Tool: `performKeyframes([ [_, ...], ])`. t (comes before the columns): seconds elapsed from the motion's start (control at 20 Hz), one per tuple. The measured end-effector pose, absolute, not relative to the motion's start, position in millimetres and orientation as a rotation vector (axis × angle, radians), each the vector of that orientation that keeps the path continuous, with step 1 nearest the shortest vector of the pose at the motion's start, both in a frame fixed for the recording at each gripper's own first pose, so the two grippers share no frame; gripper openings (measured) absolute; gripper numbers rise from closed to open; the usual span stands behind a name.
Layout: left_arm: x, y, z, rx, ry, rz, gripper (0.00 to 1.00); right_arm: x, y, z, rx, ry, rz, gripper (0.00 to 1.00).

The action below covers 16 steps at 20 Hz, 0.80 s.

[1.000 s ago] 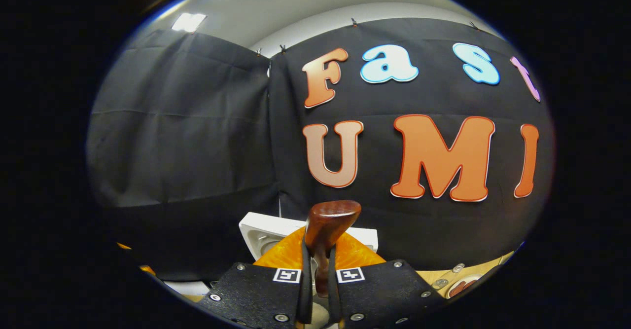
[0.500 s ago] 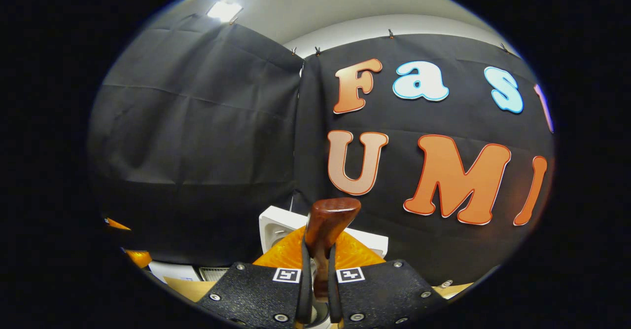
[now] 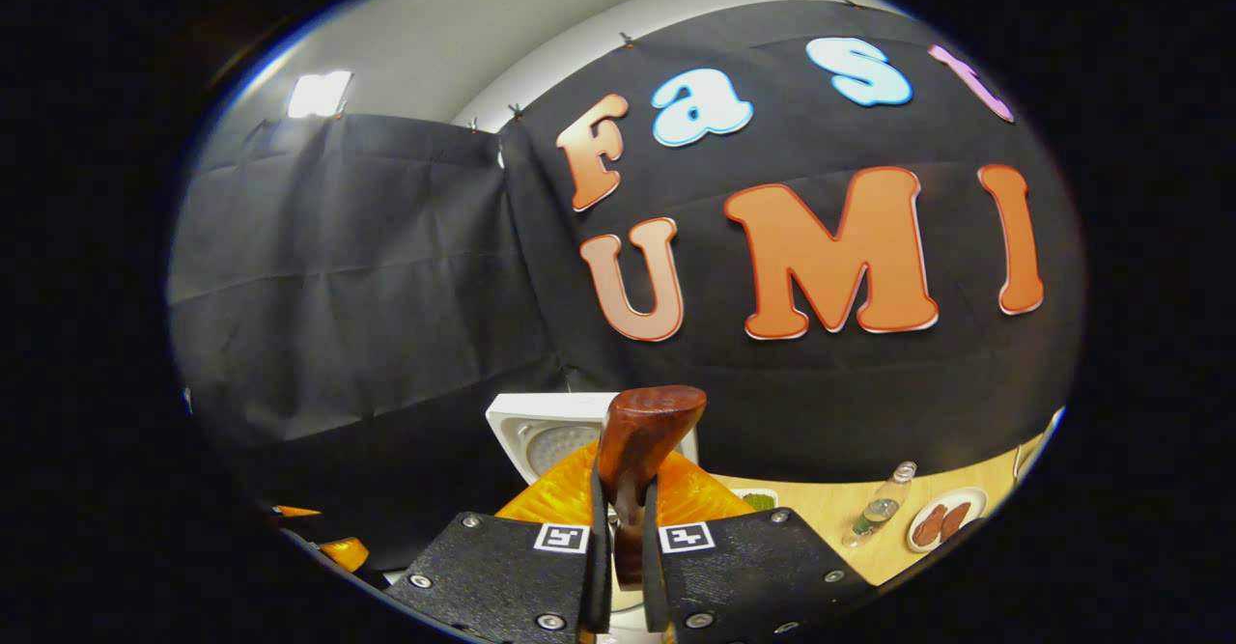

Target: Close the left gripper, press the button to open the rice cooker; take a wooden spoon from the chopstick holder with the right hand, scoop a spoonful of rice and pour it into the rice cooker, then put the wooden spoon back into the chopstick holder.

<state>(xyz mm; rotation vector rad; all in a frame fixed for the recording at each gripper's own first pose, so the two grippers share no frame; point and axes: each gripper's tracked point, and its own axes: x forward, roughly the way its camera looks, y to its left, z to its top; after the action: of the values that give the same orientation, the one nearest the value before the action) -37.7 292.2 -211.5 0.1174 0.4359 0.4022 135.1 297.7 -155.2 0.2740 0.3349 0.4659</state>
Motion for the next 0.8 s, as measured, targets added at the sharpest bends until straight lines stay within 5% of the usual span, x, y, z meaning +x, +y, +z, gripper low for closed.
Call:
performKeyframes([
  [0.8,-12.4,139.5,-209.0,0.094,0.472,0.28,0.96,16.9,-18.9,-228.3,0.344,0.476,0.047,0.12],
])
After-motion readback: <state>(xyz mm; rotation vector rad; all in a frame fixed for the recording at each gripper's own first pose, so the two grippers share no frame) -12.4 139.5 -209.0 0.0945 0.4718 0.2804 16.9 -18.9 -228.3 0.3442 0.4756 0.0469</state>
